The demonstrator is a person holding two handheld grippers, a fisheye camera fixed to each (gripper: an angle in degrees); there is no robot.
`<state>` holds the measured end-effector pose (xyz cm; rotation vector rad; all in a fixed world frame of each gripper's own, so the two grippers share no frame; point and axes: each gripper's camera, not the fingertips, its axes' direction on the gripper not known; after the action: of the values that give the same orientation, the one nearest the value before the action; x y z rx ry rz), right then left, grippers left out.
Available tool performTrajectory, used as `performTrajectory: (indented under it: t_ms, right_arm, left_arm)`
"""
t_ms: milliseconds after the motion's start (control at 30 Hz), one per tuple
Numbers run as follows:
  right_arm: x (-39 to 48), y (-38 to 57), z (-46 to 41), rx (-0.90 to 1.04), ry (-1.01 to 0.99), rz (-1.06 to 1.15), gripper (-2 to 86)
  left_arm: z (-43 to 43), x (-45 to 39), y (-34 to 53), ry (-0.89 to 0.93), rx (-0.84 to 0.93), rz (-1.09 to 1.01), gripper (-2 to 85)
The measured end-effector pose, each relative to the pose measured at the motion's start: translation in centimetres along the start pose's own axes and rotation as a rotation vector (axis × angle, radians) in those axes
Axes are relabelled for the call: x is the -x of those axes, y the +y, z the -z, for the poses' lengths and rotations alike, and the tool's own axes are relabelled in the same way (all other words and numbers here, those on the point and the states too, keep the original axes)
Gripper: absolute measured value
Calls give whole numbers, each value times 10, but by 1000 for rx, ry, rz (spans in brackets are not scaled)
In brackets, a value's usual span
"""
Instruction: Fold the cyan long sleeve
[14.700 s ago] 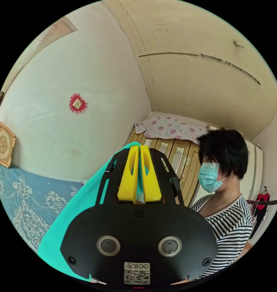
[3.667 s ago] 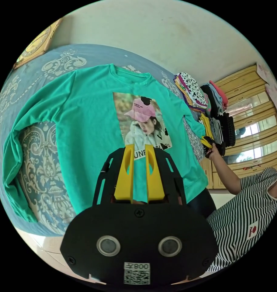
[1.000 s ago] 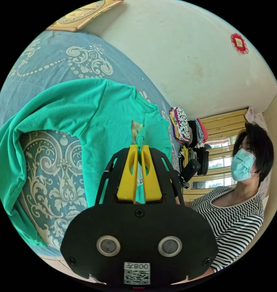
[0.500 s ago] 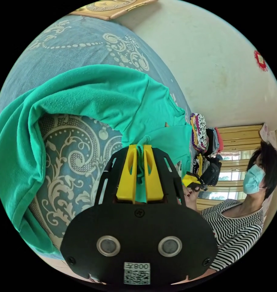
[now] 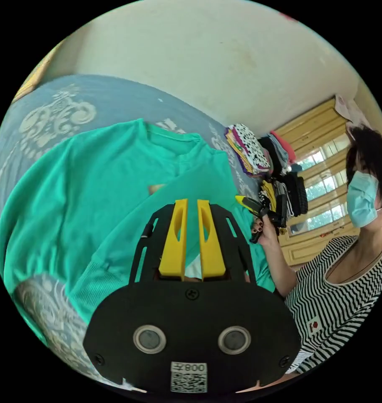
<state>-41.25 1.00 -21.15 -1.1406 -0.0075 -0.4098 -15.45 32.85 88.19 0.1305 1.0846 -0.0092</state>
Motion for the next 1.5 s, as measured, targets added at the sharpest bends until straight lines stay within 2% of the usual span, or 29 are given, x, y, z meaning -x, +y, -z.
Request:
performTrajectory:
  t_ms: [100, 333, 467, 600, 933, 1133, 1233, 1333, 1500]
  right_arm:
    - [-4, -3, -2, 31, 60, 25, 0]
    - [-25, -8, 10, 38, 78, 33, 0]
    - [-45, -10, 21, 28, 44, 7, 0]
    - [-64, -10, 37, 5, 41, -17, 0]
    - [-100, -9, 71, -59, 46, -91, 0]
    - [-113, -8, 84, -73, 5, -120, 0]
    - [-111, -9, 89, -79, 23, -118, 0]
    - [-105, -9, 95, -94, 59, -114, 0]
    - [-96, -11, 98, -89, 66, -108, 0]
  left_arm:
    - [-78, -36, -80, 70, 51, -124, 84]
    - [-189, -69, -196, 69, 156, -154, 98]
    - [-228, -87, -227, 104, 207, -159, 29]
    - [-247, -117, -249, 87, 189, -205, 10]
    - [-287, -135, -263, 45, 233, -144, 13]
    - [-219, -163, -237, 68, 41, -170, 20]
    - [-215, -188, -206, 26, 107, -241, 15]
    - [-238, -201, -185, -103, 263, -269, 7]
    - [-189, -225, -157, -80, 207, -280, 3]
